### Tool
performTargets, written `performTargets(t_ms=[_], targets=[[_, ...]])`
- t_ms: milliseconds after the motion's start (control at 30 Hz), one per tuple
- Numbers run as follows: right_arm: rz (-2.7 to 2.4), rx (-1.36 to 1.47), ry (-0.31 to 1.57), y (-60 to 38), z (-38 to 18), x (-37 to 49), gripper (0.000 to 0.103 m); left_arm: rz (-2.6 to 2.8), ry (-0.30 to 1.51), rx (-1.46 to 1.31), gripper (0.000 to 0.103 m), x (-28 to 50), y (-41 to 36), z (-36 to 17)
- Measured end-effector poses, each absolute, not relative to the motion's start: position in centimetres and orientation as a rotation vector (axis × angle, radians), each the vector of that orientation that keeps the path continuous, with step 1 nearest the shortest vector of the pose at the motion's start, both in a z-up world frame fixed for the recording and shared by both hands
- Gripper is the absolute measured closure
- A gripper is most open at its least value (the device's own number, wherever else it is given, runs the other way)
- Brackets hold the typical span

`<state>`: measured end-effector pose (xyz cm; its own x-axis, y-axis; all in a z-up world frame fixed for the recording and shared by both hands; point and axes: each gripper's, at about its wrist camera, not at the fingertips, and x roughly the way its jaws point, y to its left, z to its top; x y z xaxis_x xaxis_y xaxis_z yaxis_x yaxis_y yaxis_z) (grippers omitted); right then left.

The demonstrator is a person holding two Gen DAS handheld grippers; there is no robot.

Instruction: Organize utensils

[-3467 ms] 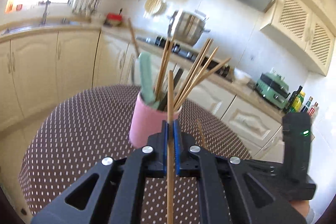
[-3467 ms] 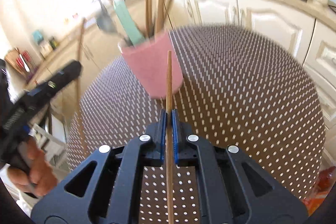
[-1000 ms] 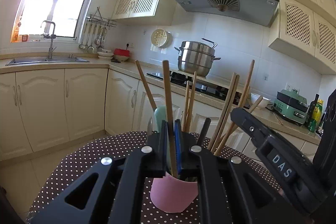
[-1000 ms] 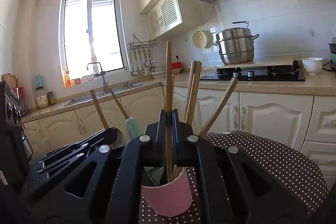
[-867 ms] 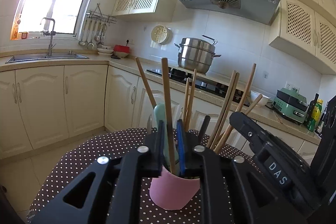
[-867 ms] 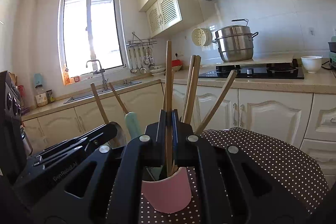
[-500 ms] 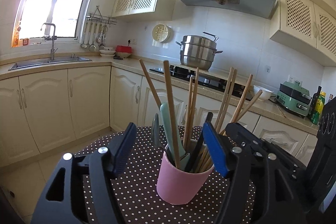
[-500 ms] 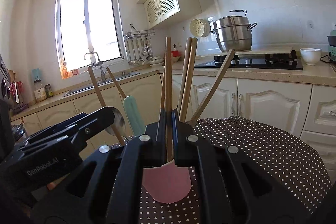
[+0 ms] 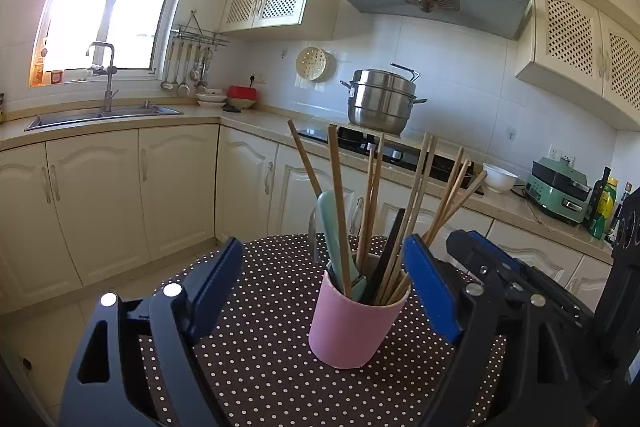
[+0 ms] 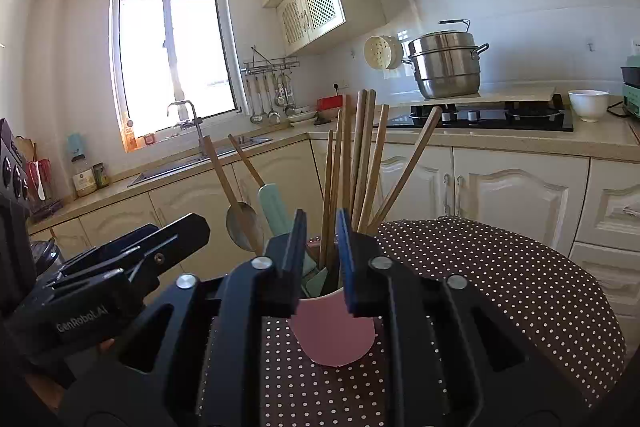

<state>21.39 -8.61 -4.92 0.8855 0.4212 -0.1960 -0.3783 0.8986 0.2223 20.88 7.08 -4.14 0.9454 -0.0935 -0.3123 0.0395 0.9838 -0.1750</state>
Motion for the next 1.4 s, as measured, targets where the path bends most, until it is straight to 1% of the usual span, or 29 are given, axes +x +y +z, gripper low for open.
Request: performTargets(t_ms=[67, 133, 200, 367, 500, 567, 700, 733, 867, 933, 1000, 1100, 1133, 1167, 1400], targets=[[0.414, 0.181, 0.231, -8.9, -4.6, 20.8, 0.063, -0.068, 0.320, -0.163, 0.022, 20.2, 7.0, -3.9], [0.402, 0.177, 0.217, -9.1, -4.3, 20.0, 0.057, -0.065, 0.316, -0.158, 0.022, 19.6, 6.9, -3.6], [0.402, 0.179, 0.214, -9.4, -4.0, 19.4, 0.057, -0.067, 0.315, -0.154, 0.022, 19.0, 6.8, -3.3], [0.381, 0.165, 0.209, -10.1, -3.4, 17.8, 0.047, -0.062, 0.333, -0.125, 0.022, 17.5, 6.2, -2.7], [0.353, 0.159, 0.212, -11.0, -2.8, 16.2, 0.043, -0.030, 0.341, -0.089, 0.022, 16.0, 5.8, -2.3], [0.330, 0.150, 0.226, -11.5, -2.4, 15.3, 0.038, -0.007, 0.333, -0.068, 0.022, 15.1, 5.4, -2.0], [0.299, 0.137, 0.236, -12.5, -1.5, 13.0, 0.034, 0.021, 0.315, -0.033, 0.022, 13.0, 4.8, -1.1], [0.288, 0.131, 0.237, -12.7, -1.3, 12.3, 0.030, 0.021, 0.312, -0.029, 0.022, 12.5, 4.7, -0.8], [0.267, 0.109, 0.241, -13.4, -0.5, 10.1, 0.026, 0.020, 0.304, 0.000, 0.022, 10.7, 3.9, 0.3], [0.267, 0.100, 0.239, -13.5, -0.1, 9.2, 0.025, 0.021, 0.295, 0.013, 0.021, 9.9, 3.5, 0.7], [0.262, 0.085, 0.234, -13.6, 0.2, 8.3, 0.022, 0.015, 0.285, 0.031, 0.021, 9.0, 3.2, 1.2], [0.241, 0.065, 0.219, -13.7, 0.8, 6.9, 0.018, 0.005, 0.275, 0.044, 0.019, 7.7, 2.8, 1.8], [0.238, 0.063, 0.215, -13.8, 0.9, 6.6, 0.017, 0.004, 0.270, 0.044, 0.016, 7.2, 2.7, 2.0], [0.234, 0.060, 0.209, -13.8, 1.1, 6.2, 0.016, 0.003, 0.259, 0.040, 0.015, 6.7, 2.7, 2.2], [0.224, 0.028, 0.169, -13.5, 1.9, 3.7, 0.014, -0.003, 0.204, 0.047, 0.012, 3.9, 2.3, 3.6]])
